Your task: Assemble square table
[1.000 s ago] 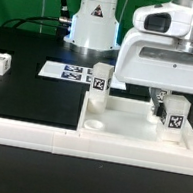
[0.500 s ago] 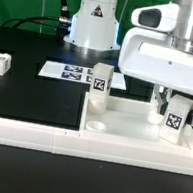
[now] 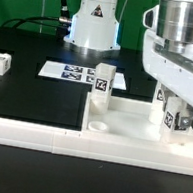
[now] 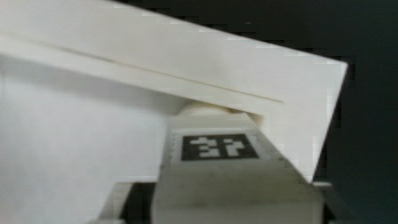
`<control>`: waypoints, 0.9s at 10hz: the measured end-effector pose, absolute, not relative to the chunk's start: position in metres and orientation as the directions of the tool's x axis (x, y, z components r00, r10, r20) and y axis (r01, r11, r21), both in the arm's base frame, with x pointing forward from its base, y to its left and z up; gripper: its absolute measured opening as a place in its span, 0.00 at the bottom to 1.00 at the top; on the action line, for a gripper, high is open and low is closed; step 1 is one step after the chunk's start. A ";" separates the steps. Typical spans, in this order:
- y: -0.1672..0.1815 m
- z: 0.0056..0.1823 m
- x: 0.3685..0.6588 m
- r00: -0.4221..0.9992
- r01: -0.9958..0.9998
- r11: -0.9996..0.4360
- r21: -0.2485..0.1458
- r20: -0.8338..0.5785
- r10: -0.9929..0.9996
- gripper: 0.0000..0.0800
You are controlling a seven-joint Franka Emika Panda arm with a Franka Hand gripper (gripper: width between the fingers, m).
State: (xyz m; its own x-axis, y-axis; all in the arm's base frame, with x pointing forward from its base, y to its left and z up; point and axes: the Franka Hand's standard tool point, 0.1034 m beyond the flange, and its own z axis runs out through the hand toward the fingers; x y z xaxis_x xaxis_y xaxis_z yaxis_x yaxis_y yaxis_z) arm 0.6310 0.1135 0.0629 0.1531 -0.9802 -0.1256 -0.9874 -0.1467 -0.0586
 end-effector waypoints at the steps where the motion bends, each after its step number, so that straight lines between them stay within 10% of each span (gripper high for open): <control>1: 0.112 0.063 0.631 0.085 -0.996 -0.078 -0.053 -0.148 -0.985 0.36; 4: 0.113 0.062 0.630 0.101 -0.994 -0.093 -0.057 -0.158 -0.982 0.44; 5: 0.114 0.062 0.630 0.105 -0.994 -0.097 -0.058 -0.158 -0.982 0.66; 7: 0.124 0.063 0.629 0.524 -0.851 -0.511 -0.120 -0.115 -0.844 0.77; 9: 0.121 0.062 0.630 0.647 -0.761 -0.636 -0.129 -0.089 -0.757 0.81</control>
Offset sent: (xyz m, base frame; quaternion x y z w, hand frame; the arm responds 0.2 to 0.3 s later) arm 0.0000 0.0000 0.0000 0.0000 0.0000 -0.0650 0.9979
